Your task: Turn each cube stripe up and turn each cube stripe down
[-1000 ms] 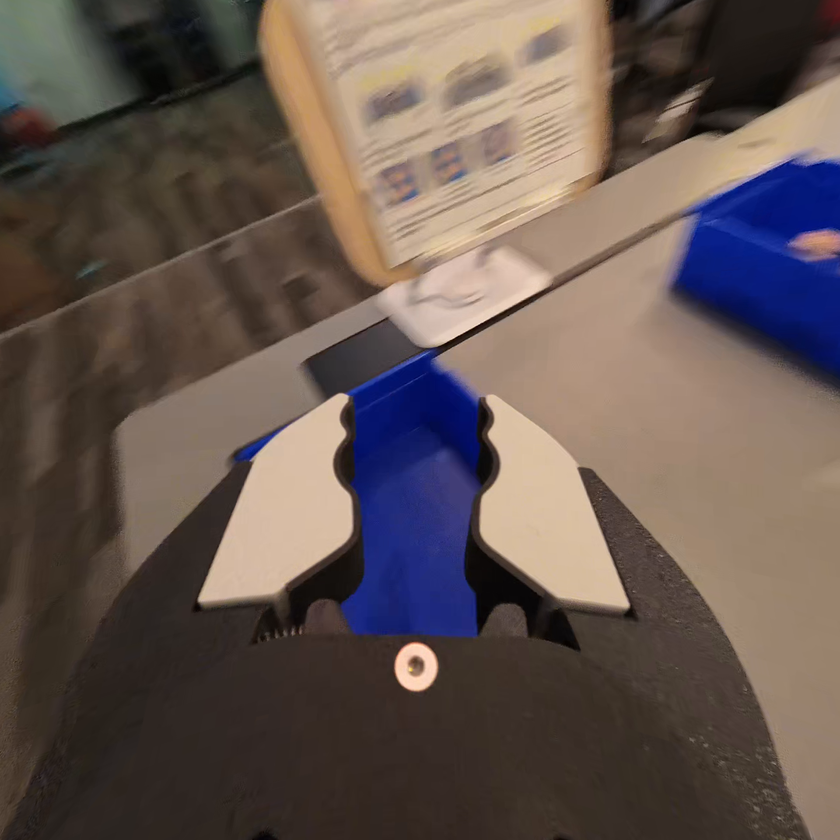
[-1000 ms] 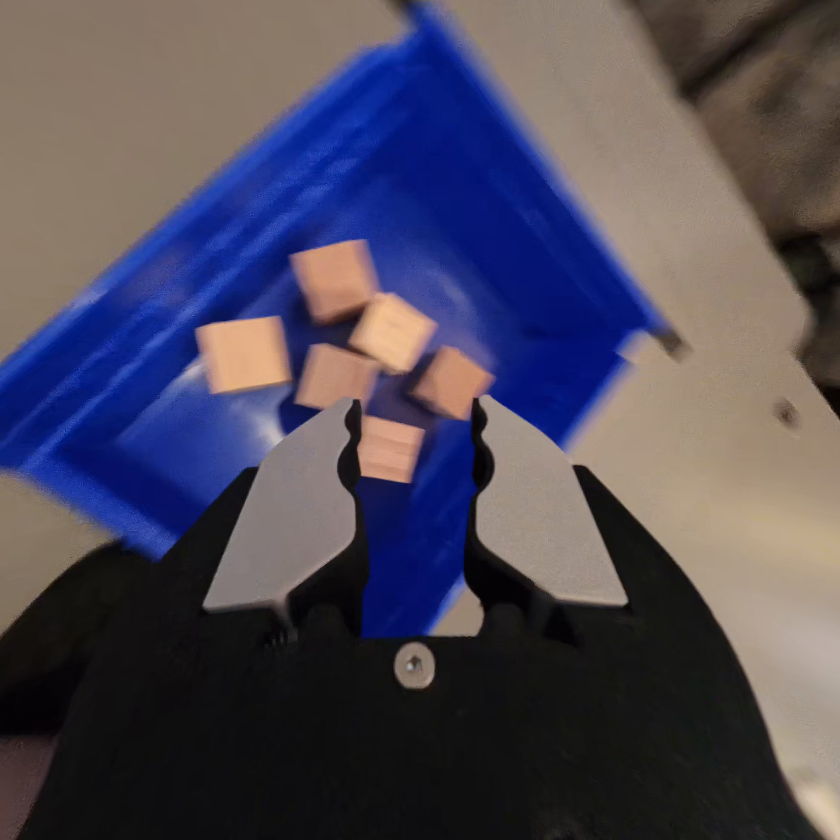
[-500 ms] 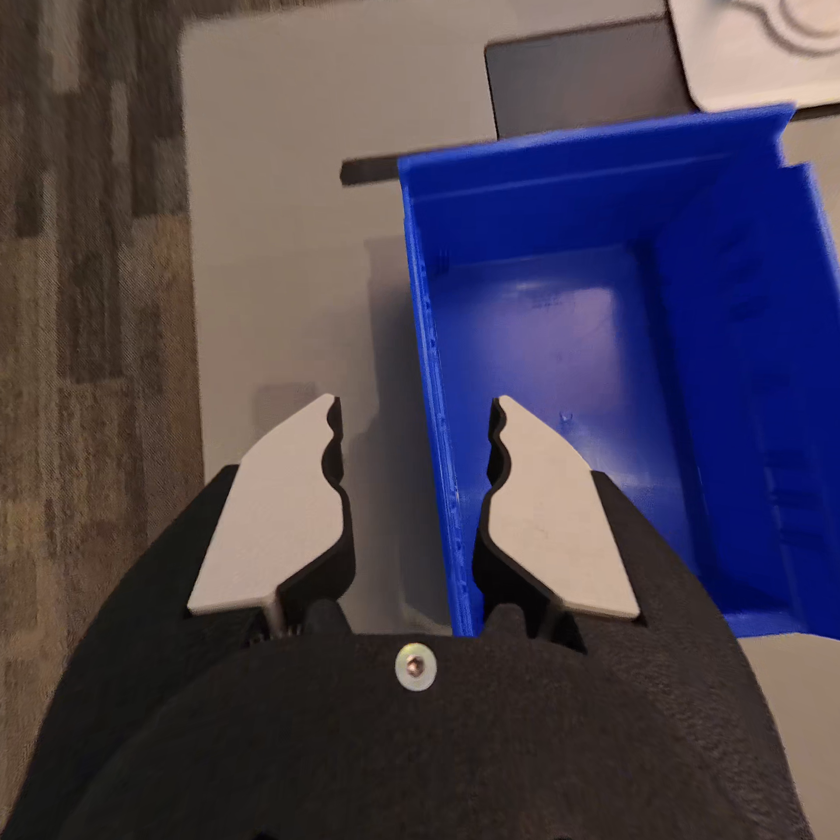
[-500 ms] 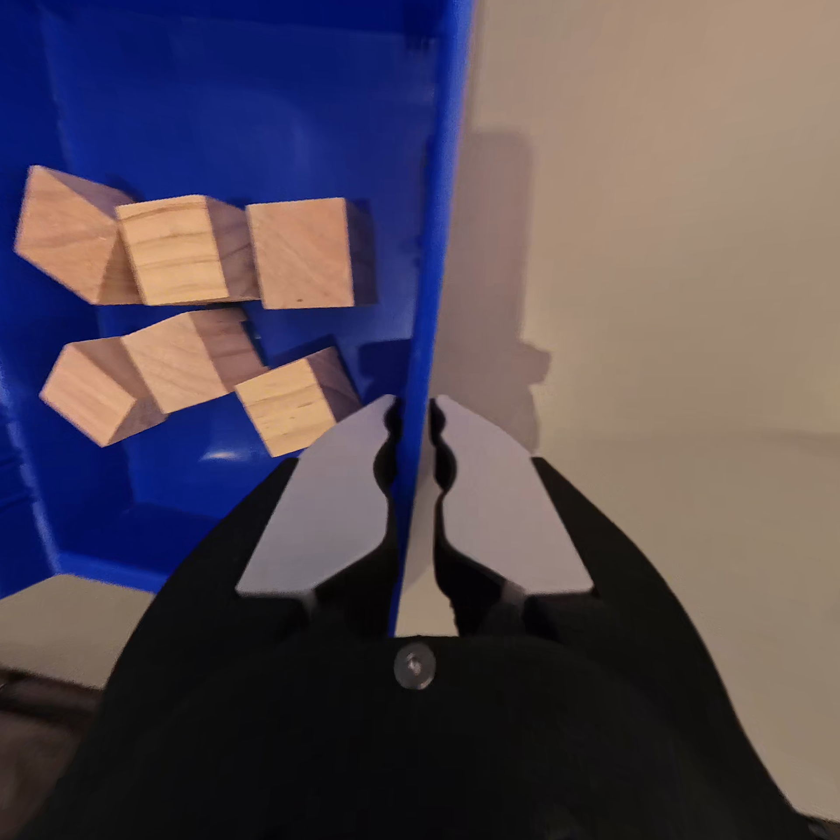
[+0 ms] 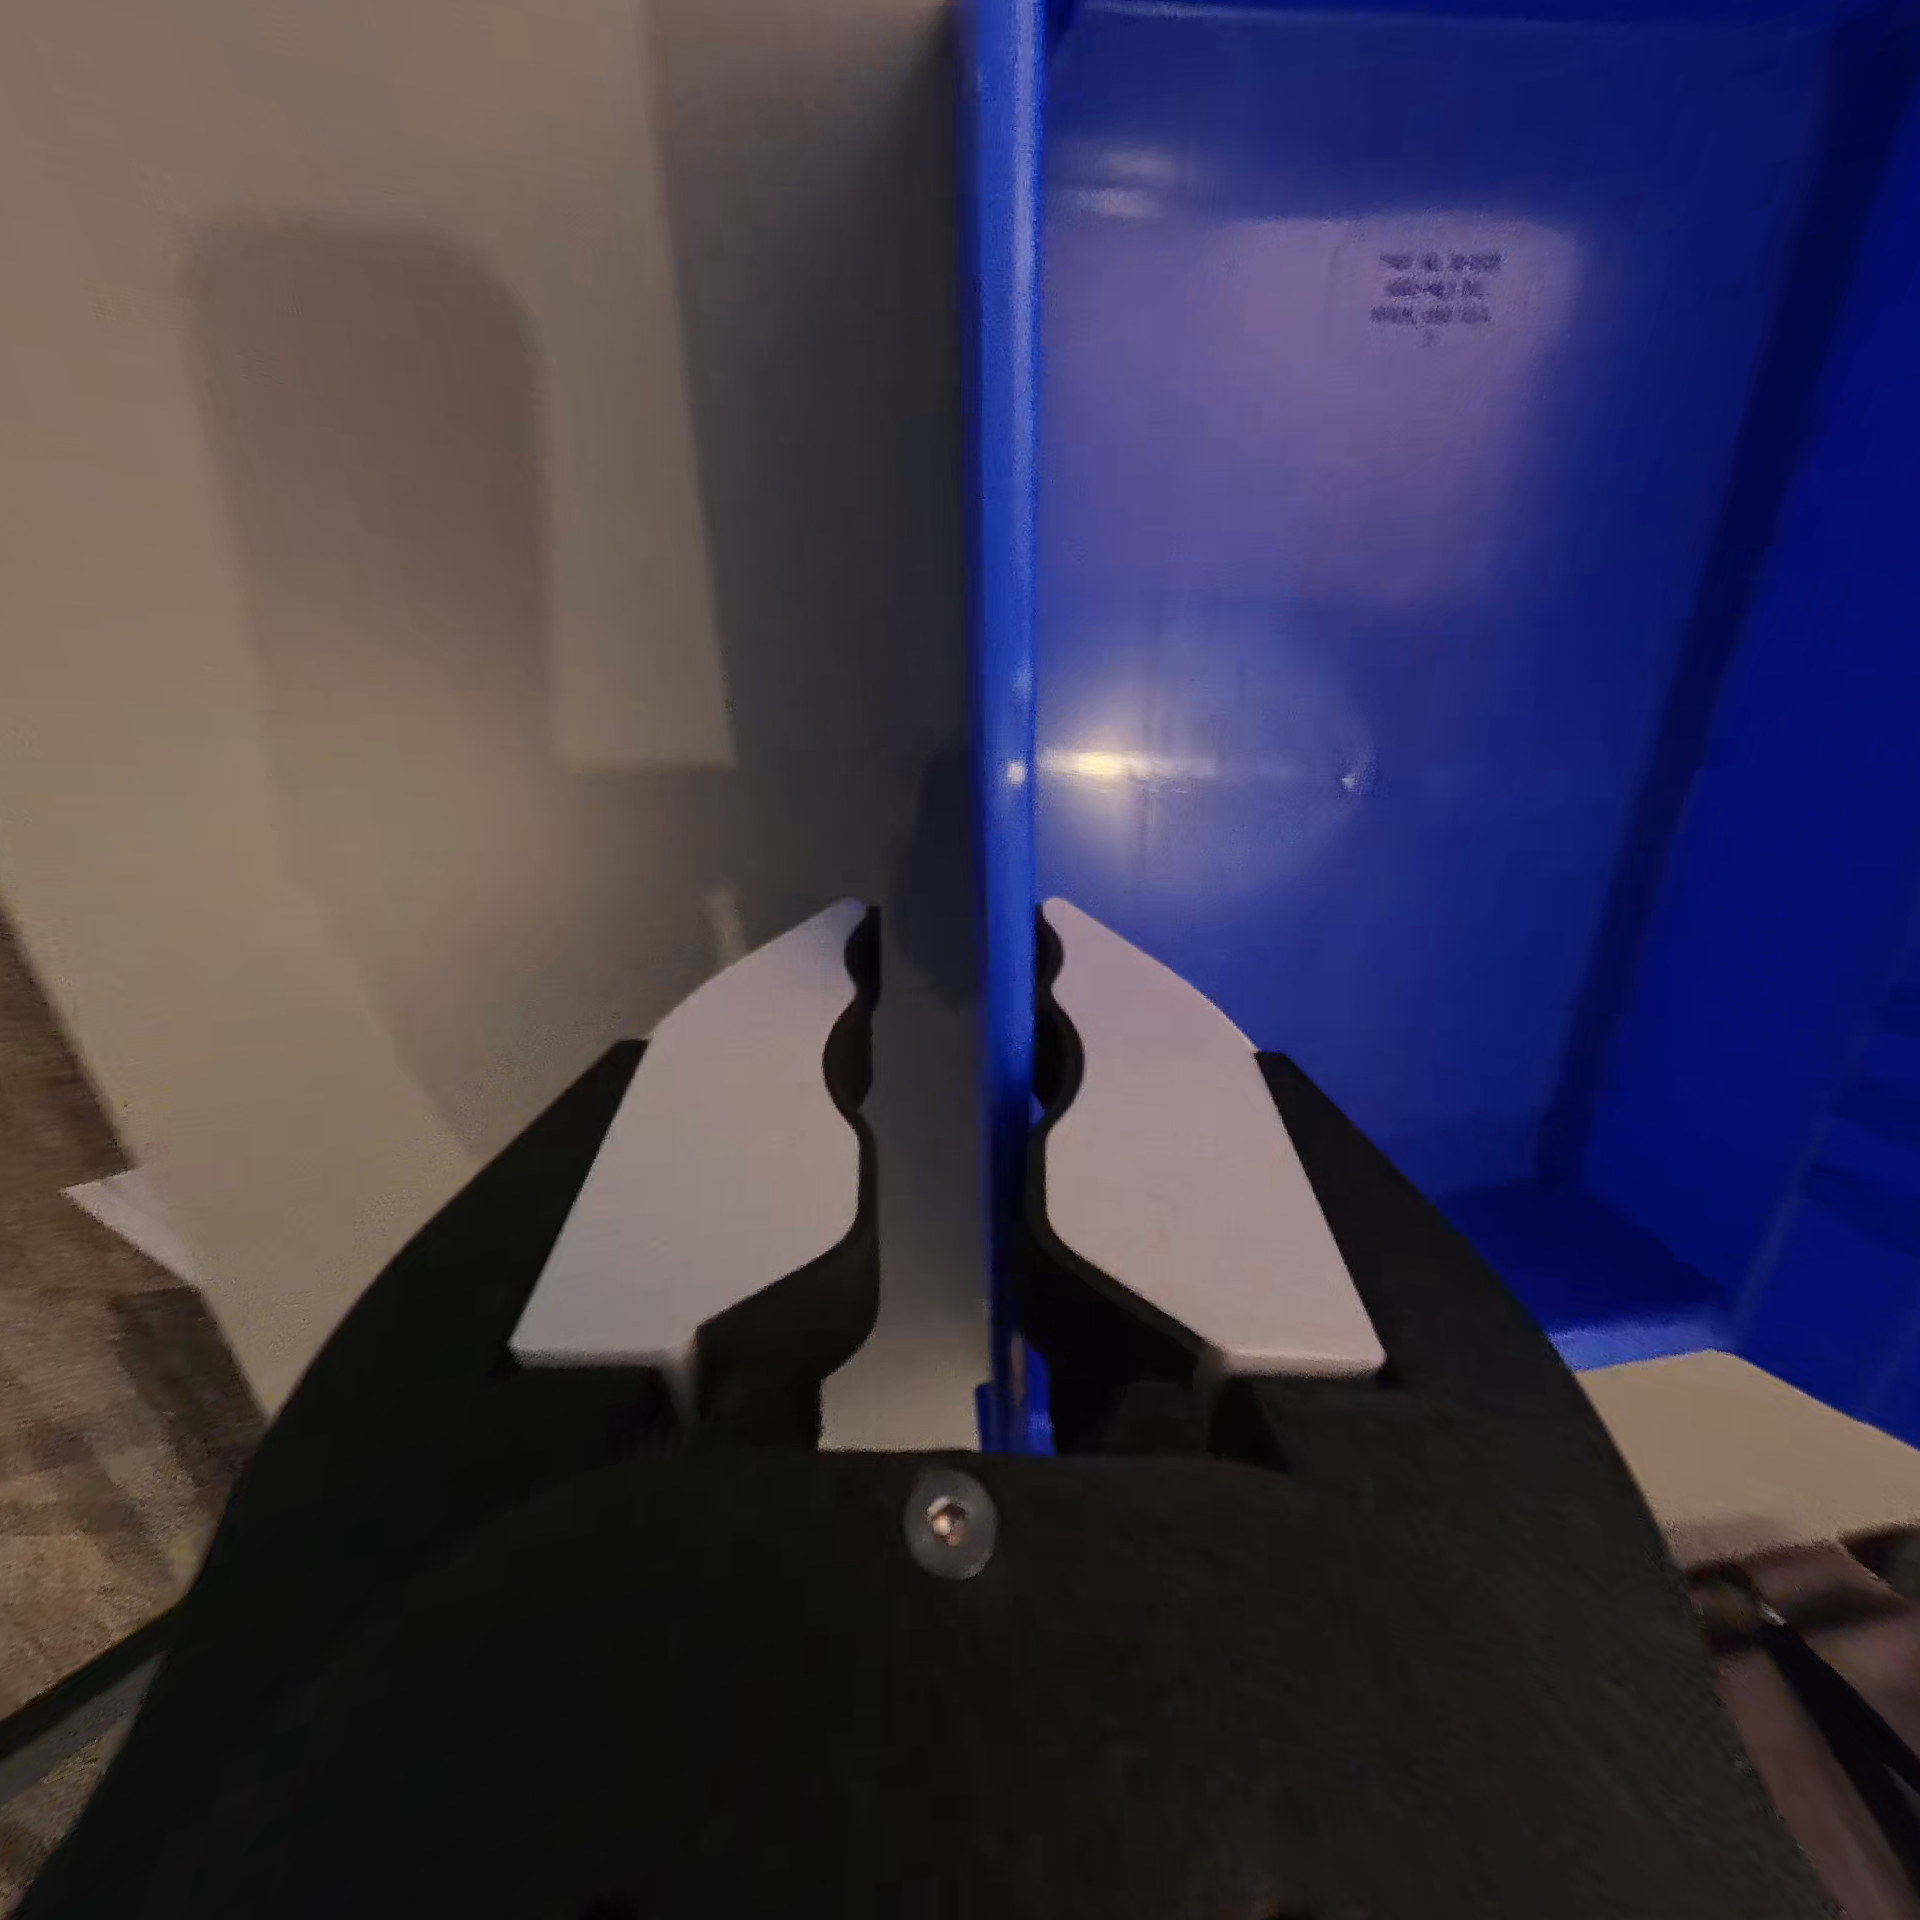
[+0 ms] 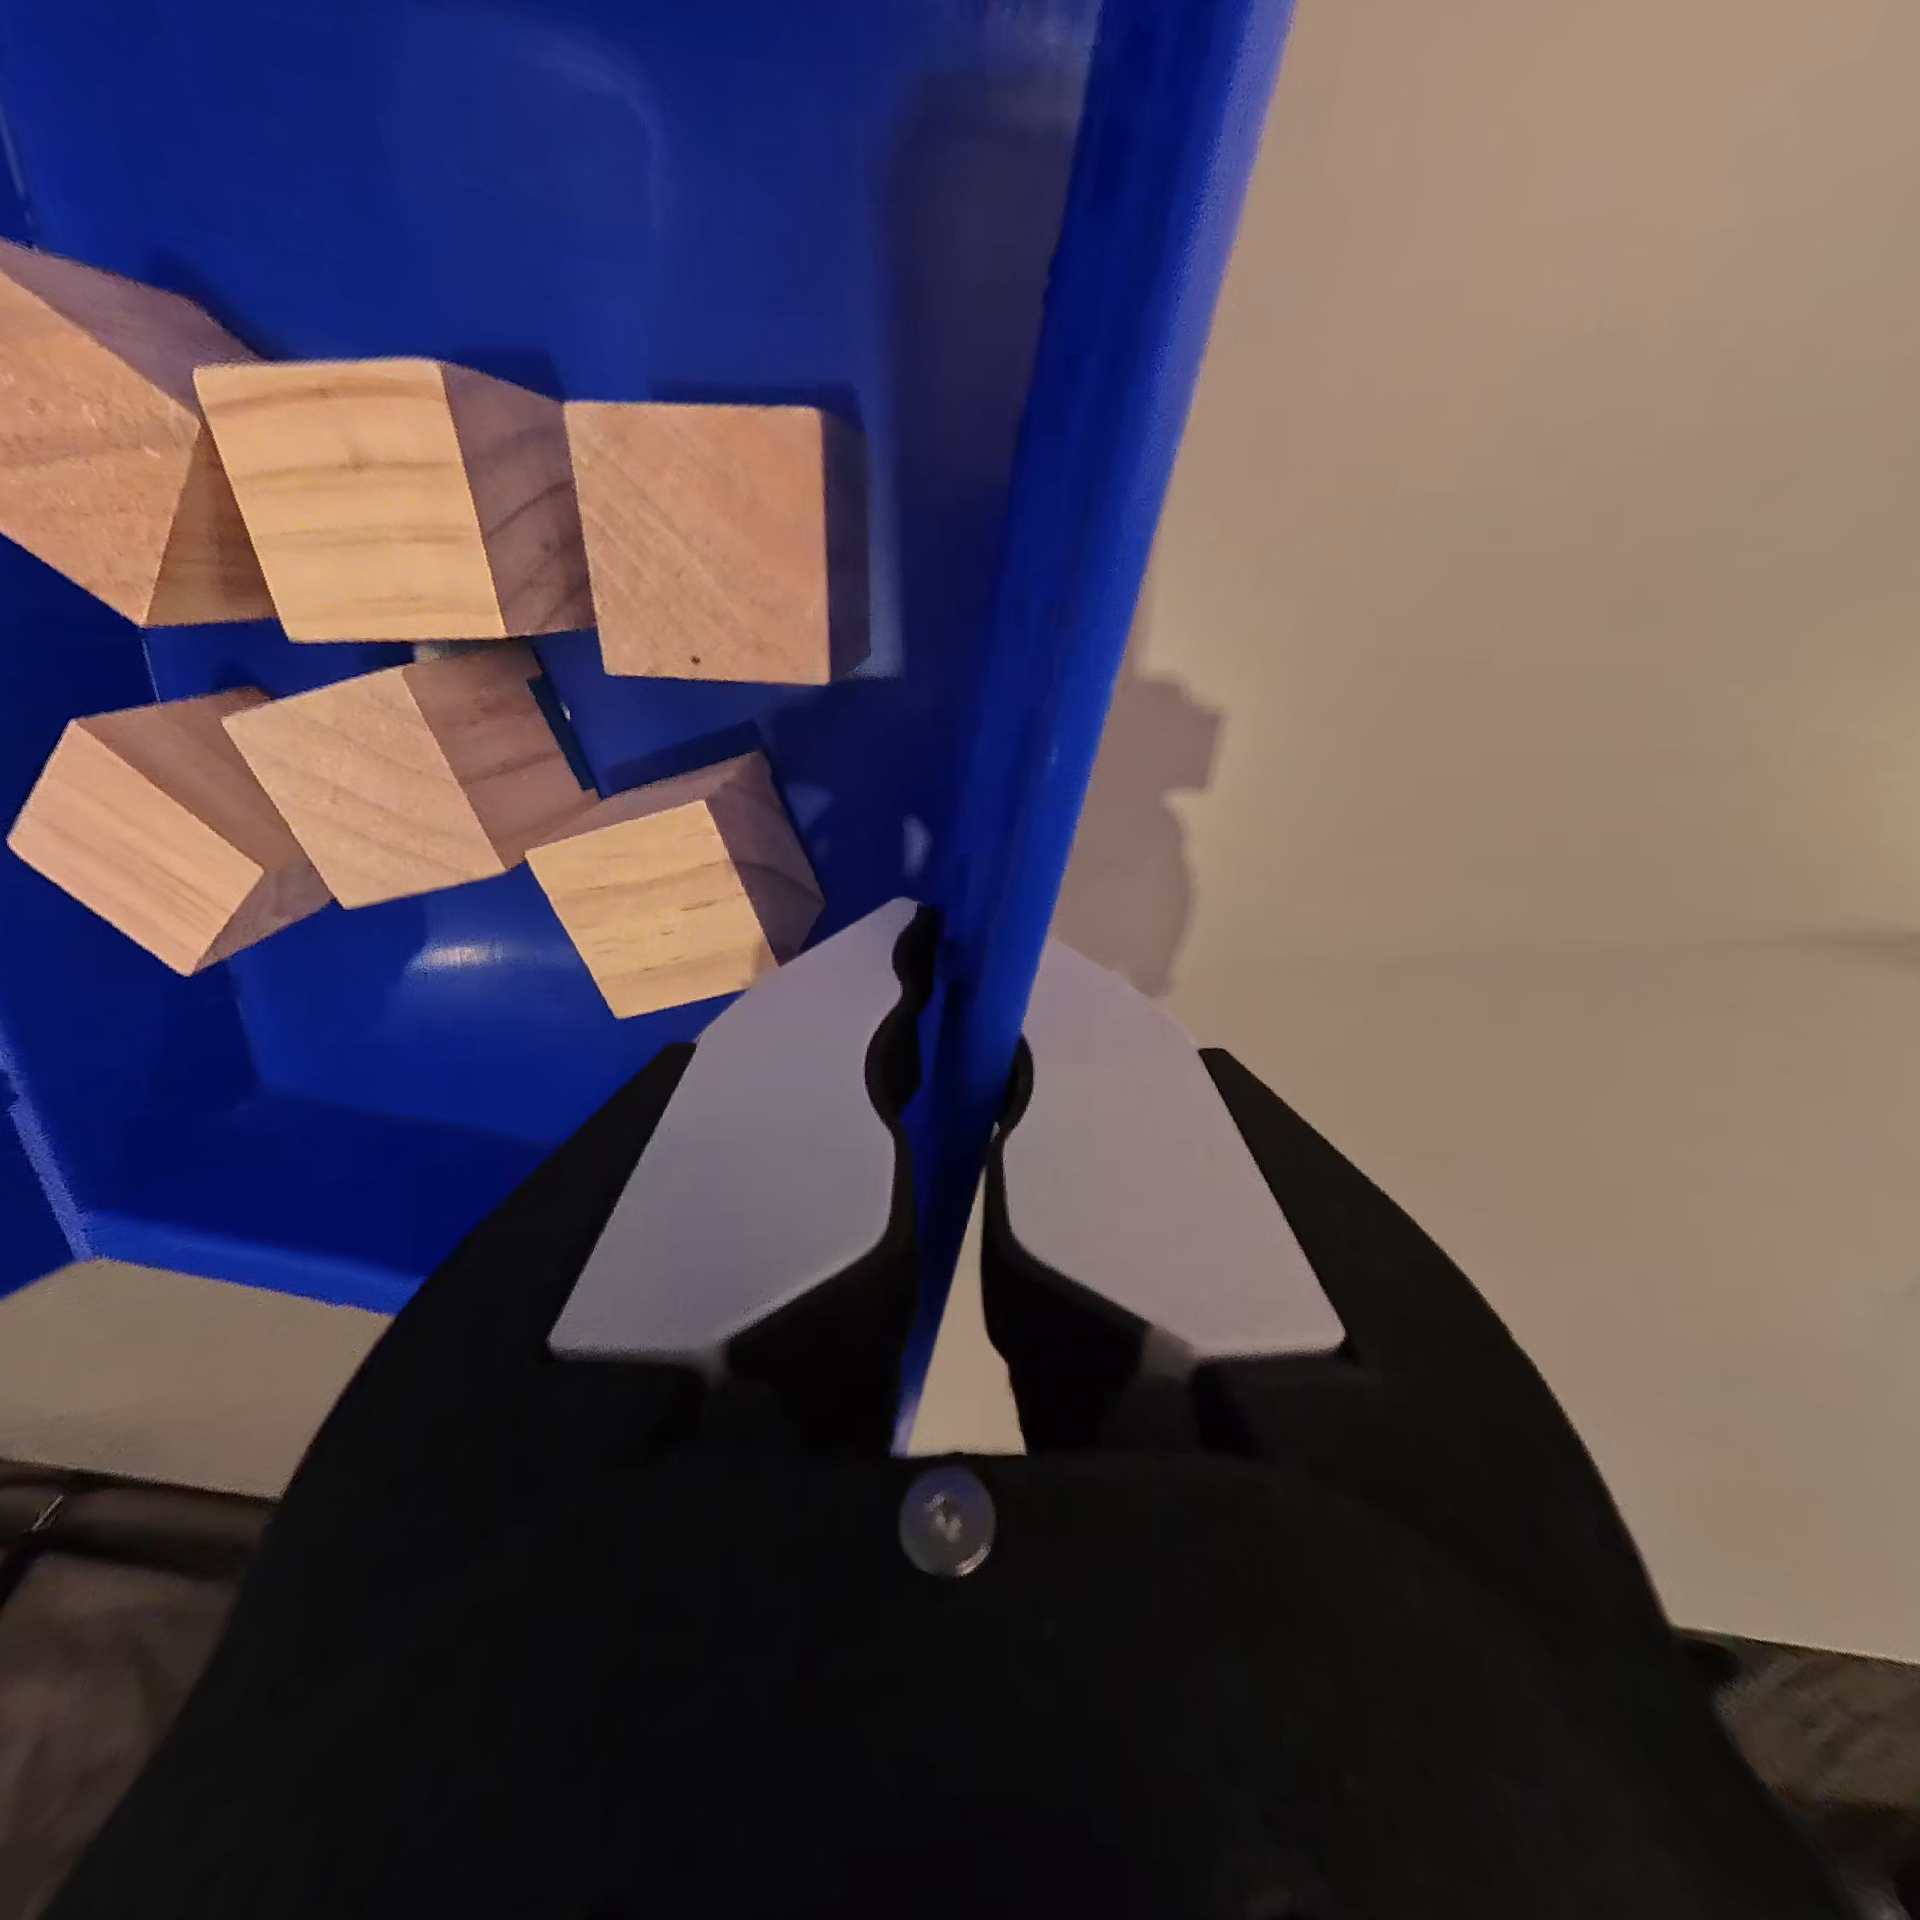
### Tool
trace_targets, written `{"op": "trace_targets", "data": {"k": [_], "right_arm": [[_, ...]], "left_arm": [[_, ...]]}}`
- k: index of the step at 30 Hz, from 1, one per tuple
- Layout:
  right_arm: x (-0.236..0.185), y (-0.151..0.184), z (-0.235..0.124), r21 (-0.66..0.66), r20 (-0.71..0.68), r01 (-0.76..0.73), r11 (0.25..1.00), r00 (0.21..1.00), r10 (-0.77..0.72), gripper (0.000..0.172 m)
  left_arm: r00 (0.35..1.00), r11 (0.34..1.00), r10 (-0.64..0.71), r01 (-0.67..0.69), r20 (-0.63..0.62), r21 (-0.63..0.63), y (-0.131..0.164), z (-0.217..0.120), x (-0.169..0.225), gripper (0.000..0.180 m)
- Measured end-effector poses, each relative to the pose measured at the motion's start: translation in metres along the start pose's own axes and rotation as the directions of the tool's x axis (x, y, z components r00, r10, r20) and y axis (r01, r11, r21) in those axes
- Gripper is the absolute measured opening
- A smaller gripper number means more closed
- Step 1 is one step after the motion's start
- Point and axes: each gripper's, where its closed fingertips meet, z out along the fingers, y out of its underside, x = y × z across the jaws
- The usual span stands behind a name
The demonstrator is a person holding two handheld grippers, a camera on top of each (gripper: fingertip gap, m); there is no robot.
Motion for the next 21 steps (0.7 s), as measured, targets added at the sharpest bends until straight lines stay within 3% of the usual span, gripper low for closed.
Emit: {"op": "trace_targets", "data": {"k": [2,6,9,14,21], "right_arm": [[-0.015,0.001,0.001,-0.029,0.018,0.014,0.999,1.0,-0.014,0.008],[-0.046,-0.004,0.004,-0.052,0.053,0.037,0.998,0.998,-0.035,0.008],[-0.062,-0.01,0.006,-0.053,0.029,0.063,0.997,0.998,-0.062,0.008],[-0.086,-0.014,0.008,-0.06,-0.01,0.077,0.995,0.997,-0.077,0.009],[-0.131,-0.017,0.013,-0.061,0.006,0.191,0.98,0.981,-0.191,0.01]], "left_arm": [[0.999,1.0,0.0,-0.001,-0.051,-0.026,-0.001,0.004,0.015,0.021],[0.991,0.996,0.084,-0.08,0.104,-0.046,-0.011,0.009,0.02,0.021],[0.99,0.991,0.125,-0.121,0.068,-0.054,-0.016,0.014,0.049,0.02],[0.952,0.959,0.272,-0.256,0.143,-0.117,-0.015,0.022,0.091,0.02],[0.888,0.887,0.452,-0.438,0.083,-0.145,-0.004,0.029,0.167,0.023]]}}
